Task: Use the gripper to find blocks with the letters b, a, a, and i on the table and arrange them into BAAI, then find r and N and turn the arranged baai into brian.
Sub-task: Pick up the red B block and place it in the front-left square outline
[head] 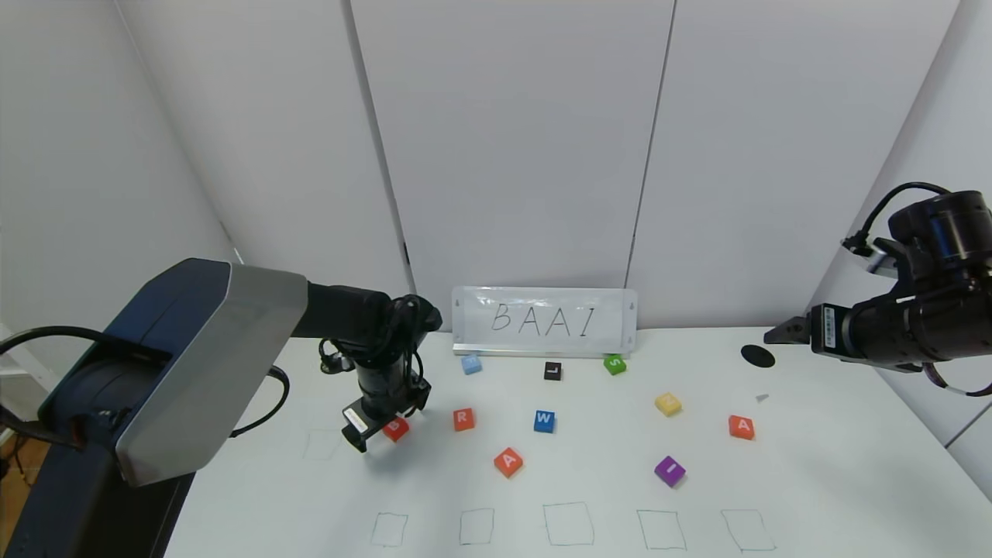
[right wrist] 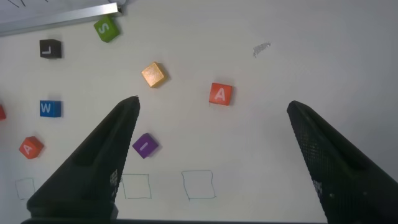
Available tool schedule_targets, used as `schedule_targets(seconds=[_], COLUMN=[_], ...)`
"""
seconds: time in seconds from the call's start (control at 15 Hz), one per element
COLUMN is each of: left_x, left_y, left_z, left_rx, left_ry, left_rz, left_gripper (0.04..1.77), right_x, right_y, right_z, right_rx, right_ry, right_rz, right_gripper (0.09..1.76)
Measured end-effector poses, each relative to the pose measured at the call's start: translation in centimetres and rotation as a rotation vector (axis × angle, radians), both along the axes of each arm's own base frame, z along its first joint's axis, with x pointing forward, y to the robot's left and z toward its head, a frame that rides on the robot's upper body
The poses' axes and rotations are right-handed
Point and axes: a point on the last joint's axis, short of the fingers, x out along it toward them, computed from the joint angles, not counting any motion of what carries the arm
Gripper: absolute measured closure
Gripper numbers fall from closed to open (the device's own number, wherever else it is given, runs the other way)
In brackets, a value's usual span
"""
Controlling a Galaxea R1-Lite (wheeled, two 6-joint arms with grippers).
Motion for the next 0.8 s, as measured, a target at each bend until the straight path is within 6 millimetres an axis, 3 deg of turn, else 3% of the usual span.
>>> schedule_targets(seconds=[0.67,0.8], left_x=[0.18,0.17], left_y=[0.01,0.03], left_z=[-0.62,-0.64], left_rx=[-0.001,-0.001], left_ry=[0.01,0.011], left_rz=[0.001,0.001], left_gripper=[0.1,0.47], right_x=[0.12,0.16], right_y=[-0.01,-0.01], right_z=[-0.16,-0.22], right_rx=[0.0,0.0], right_ry=[0.004,0.006], right_rz=[-0.001,0.0], right_gripper=[0.14,0.14])
